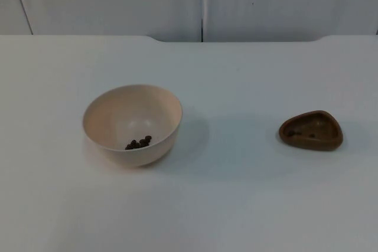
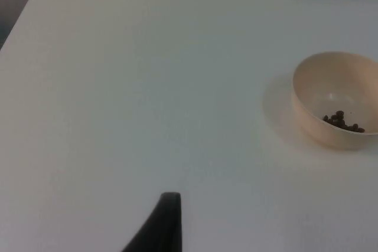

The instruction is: Pick up the bowl with the left hand and pour the coffee beans from the cup into the bowl with the right hand.

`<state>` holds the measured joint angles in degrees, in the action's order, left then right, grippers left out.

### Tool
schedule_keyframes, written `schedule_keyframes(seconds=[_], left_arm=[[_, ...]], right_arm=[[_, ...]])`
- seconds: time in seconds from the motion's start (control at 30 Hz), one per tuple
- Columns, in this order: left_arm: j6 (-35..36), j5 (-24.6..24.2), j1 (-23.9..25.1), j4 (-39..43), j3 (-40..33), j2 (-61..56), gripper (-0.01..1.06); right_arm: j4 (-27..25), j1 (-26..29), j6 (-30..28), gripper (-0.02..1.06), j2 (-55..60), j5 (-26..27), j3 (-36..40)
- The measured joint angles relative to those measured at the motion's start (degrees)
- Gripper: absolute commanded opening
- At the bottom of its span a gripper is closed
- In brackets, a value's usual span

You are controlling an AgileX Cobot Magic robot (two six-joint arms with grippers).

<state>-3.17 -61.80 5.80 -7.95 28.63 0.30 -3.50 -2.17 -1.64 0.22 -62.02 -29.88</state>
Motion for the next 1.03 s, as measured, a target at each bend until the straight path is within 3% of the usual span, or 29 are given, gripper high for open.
schedule_keyframes(seconds=[1.03], left_arm=[[-0.31,0.12,0.0,0.4,0.0,0.0,1.05]], right_arm=[[0.0,0.0,0.0,1.05,0.0,0.0,0.0]])
